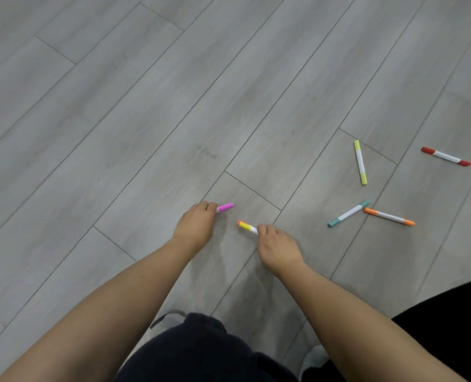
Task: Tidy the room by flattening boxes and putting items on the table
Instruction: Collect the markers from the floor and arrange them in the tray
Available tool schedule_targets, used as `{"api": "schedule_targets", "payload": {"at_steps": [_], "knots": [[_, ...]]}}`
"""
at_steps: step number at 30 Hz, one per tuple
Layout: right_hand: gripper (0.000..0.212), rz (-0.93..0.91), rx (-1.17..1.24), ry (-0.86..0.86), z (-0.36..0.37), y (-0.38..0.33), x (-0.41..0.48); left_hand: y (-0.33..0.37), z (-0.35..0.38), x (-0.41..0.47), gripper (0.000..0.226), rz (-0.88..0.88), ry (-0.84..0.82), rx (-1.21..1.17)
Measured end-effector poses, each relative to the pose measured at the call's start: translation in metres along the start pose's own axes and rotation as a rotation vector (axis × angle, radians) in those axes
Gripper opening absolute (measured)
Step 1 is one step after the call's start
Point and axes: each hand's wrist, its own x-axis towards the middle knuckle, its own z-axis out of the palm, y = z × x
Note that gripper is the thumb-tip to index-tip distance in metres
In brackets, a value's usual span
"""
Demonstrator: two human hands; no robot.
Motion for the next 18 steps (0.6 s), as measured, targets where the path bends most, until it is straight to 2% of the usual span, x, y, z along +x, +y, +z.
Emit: {"api": "schedule_targets", "payload": {"at_steps": [5,9,14,18], "knots": [[0.032,0.257,0.095,-0.032,-0.038,0.056,-0.005,0.029,-0.047,0.046,0.035,0.103,-0.105,0.050],[0.029,0.394,0.241,-0.038,-0.093,0.119,-0.008,0.082,-0.139,0.093,0.029,0.265,-0.268,0.217],[0.030,0.509,0.322,-0.012,-0.174,0.187,-0.036,0.193,-0.247,0.129,0.038,0.382,-0.241,0.419],[0.029,0.576,0.353,-0.006,-0.197,0.222,-0.050,0.265,-0.259,0.149,0.038,0.430,-0.218,0.425]]}}
